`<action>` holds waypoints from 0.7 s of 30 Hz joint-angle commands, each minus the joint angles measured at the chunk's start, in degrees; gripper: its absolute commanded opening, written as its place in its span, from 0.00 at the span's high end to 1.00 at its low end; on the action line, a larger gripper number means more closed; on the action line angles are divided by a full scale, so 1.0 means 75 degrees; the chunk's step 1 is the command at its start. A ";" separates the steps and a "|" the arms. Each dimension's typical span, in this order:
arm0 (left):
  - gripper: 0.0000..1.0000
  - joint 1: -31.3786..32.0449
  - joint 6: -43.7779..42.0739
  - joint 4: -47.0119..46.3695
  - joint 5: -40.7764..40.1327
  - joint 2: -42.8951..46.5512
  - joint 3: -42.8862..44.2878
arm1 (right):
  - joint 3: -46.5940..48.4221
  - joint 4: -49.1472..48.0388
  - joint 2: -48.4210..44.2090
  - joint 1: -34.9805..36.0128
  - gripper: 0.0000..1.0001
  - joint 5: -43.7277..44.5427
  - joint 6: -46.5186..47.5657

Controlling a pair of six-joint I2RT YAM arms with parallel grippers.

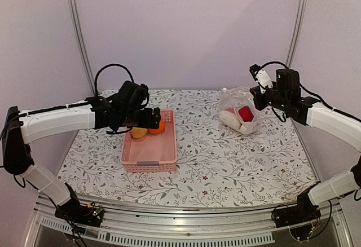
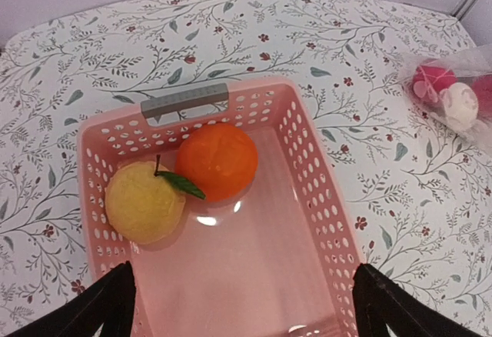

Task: Place the food in the zip-top bag and seal the zipper
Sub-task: Adjust the zipper food storage bag at the corner of the board.

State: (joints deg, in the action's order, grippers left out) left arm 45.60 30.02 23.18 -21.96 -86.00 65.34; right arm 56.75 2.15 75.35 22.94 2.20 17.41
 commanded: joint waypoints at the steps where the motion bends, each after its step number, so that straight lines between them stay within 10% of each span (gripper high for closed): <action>1: 0.02 -0.0489 -0.0409 0.0863 -0.0055 -0.0297 0.0029 | 0.0349 0.0026 -0.0056 -0.0460 1.00 0.0611 -0.0052; 21: 0.16 -0.1966 -0.2124 0.0964 0.1528 -0.2019 0.1094 | 0.0777 0.0070 -0.0374 -0.1184 1.00 0.0368 0.0027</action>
State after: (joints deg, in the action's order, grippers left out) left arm 31.59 16.12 29.58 -12.62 -99.15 70.94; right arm 62.24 2.68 73.97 13.98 4.16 17.80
